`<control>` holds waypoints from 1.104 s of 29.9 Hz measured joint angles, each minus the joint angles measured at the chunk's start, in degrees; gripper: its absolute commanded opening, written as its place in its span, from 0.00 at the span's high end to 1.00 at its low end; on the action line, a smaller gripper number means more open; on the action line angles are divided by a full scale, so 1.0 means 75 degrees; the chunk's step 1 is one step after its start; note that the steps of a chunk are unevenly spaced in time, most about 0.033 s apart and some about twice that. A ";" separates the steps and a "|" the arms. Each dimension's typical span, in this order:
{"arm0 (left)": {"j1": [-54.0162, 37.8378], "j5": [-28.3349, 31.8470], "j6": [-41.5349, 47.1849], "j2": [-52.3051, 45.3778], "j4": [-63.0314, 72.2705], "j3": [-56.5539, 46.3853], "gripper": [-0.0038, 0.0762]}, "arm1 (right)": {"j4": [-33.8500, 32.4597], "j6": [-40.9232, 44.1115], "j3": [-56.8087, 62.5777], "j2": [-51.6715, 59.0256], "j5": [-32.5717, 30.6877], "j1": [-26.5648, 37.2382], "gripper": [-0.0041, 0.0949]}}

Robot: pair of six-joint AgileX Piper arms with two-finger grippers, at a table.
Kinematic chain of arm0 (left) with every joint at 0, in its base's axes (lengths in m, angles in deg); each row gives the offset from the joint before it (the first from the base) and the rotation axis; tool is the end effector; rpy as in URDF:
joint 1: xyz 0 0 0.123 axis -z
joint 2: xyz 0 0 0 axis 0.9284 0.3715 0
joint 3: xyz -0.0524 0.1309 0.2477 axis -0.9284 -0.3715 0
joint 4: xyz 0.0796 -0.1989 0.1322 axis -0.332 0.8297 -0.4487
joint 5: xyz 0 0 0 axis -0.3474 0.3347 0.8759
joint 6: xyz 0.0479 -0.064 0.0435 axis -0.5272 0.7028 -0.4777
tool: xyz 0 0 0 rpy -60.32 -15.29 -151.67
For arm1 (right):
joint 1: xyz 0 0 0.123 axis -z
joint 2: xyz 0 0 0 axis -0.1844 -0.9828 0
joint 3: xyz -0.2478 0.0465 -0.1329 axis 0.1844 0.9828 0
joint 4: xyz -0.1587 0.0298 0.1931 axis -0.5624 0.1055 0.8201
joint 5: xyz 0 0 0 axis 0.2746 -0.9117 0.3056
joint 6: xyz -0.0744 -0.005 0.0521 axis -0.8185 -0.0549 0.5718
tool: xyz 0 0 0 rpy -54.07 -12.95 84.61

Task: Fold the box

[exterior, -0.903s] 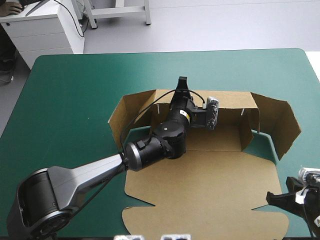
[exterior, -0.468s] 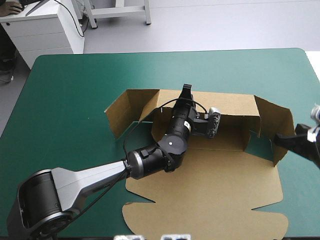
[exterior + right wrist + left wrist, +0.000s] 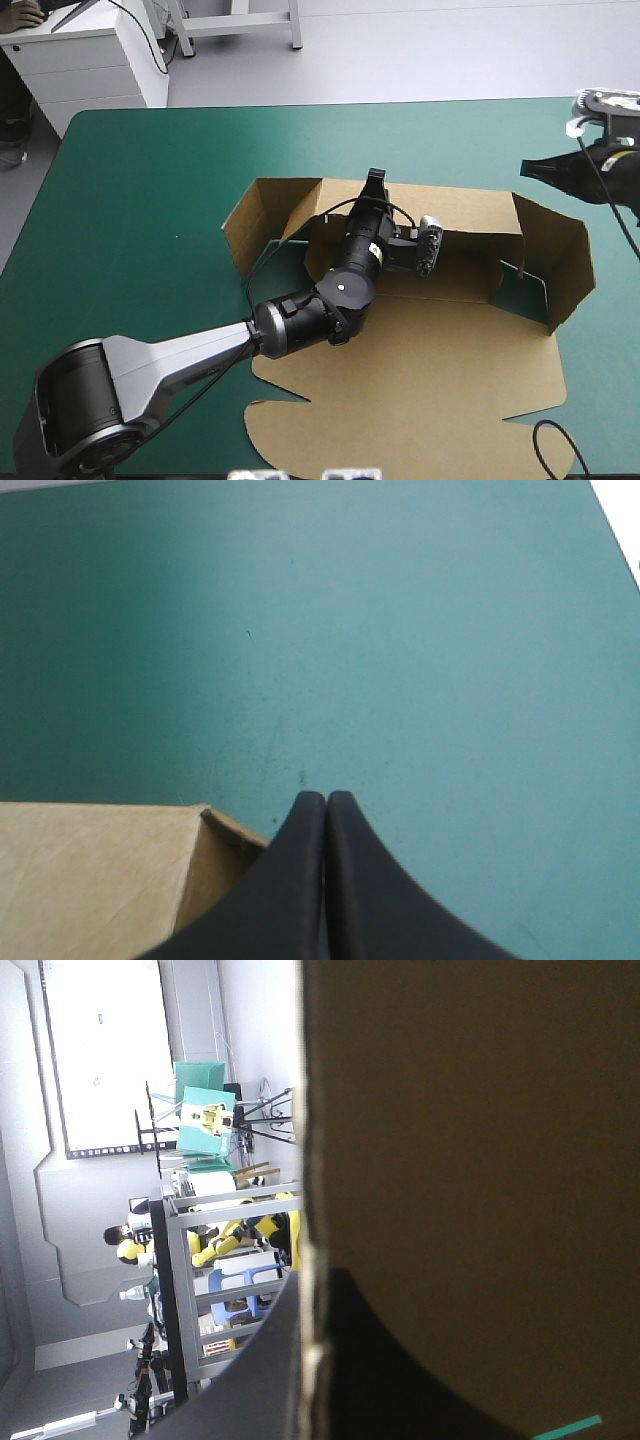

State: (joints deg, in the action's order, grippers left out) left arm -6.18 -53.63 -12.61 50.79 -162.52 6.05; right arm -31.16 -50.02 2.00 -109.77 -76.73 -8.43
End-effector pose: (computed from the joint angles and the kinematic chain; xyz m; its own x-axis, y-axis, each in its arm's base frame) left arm 0.2450 -0.3365 0.3044 0.3286 0.9440 -0.0304 0.2947 -0.0719 0.9529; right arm 0.2678 -0.0088 0.4238 -0.6539 0.0759 -0.7528 0.0597 0.9970 0.0487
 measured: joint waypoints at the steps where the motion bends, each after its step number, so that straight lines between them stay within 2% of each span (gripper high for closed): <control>1: 0.0000 0.0000 0.0000 0.0000 0.0000 0.0000 0.96 | 0.0029 -0.0071 -0.0085 -0.0250 -0.0023 0.0000 0.98; 11: 0.0000 0.0000 0.0059 0.0000 0.0000 0.0000 0.96 | 0.0522 -0.0497 -0.0172 -0.1526 -0.0096 0.0000 0.98; 18: 0.0000 -0.0110 0.0283 0.0000 0.0015 0.0000 0.96 | 0.0565 -0.0707 -0.0172 -0.1535 -0.0402 0.0181 0.98; 23: 0.0000 -0.0135 0.0292 0.0000 0.0015 0.0000 0.96 | 0.0986 -0.1422 -0.0172 -0.1464 -0.0920 0.0461 0.98; 29: 0.0000 -0.0143 0.0339 0.0000 0.0021 0.0000 0.96 | 0.1194 -0.1710 -0.0110 -0.1176 -0.1249 0.0495 0.98; 33: 0.0000 -0.0152 0.0339 0.0000 0.0031 0.0000 0.96 | 0.1200 -0.1788 0.0262 -0.0994 -0.1217 0.0495 0.98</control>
State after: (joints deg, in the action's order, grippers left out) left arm -6.18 -54.77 -10.07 50.79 -162.29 6.05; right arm -22.16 -63.43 3.97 -117.22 -85.86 -4.72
